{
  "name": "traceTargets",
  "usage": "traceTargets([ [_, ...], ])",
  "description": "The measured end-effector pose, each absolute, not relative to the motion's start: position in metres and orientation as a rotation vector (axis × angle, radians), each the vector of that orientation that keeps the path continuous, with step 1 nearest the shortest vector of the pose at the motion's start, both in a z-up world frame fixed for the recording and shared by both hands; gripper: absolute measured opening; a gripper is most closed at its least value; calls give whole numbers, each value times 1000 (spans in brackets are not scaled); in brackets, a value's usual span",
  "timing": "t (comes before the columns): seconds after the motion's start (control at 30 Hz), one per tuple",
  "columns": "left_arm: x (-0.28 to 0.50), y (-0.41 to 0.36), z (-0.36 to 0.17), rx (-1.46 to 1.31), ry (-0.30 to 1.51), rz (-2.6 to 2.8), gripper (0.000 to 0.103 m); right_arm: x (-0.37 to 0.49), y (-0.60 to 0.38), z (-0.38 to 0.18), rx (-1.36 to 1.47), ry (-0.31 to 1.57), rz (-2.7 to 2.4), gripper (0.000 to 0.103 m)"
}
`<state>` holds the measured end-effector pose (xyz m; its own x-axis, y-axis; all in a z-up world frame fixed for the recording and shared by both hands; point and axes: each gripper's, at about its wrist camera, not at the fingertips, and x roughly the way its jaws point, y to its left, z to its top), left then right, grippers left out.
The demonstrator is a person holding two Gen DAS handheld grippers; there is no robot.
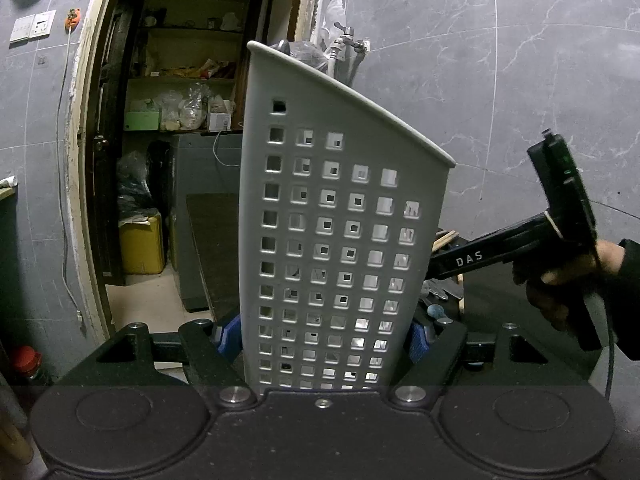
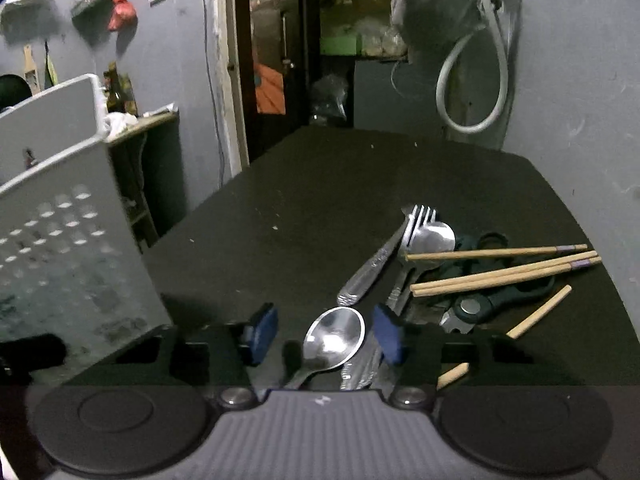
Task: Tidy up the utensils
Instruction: 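Lift the blue-handled spoon over the basket and open the right tool, then lower the right tool to the pile and grasp a silver spoon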
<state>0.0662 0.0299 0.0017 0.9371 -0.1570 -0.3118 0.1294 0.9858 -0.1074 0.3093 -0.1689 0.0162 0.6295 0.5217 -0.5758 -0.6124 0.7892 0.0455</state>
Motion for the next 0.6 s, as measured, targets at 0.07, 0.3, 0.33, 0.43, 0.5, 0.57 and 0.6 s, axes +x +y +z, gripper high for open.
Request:
traceTargets([
  [0.07, 66, 30, 2, -85, 327, -146, 77, 317, -171, 13, -158, 627, 651, 52],
  [0.3, 68, 29, 1, -85, 331, -141, 77, 325, -179, 6, -141, 653, 660, 39],
  [0.33, 68, 29, 1, -85, 331, -140, 77, 325, -179, 6, -143, 652, 661, 36],
  [0.43, 68, 28, 2, -85, 332, -139, 77, 321, -177, 6, -162, 646, 663, 31],
  [0.5, 68, 28, 2, -84, 332, -139, 77, 319, -174, 6, -174, 643, 666, 30],
  [0.57, 68, 28, 2, -85, 332, -140, 77, 317, -172, 6, -181, 642, 674, 29],
  [0.6, 68, 28, 2, -85, 331, -140, 77, 316, -171, 7, -187, 641, 677, 28],
])
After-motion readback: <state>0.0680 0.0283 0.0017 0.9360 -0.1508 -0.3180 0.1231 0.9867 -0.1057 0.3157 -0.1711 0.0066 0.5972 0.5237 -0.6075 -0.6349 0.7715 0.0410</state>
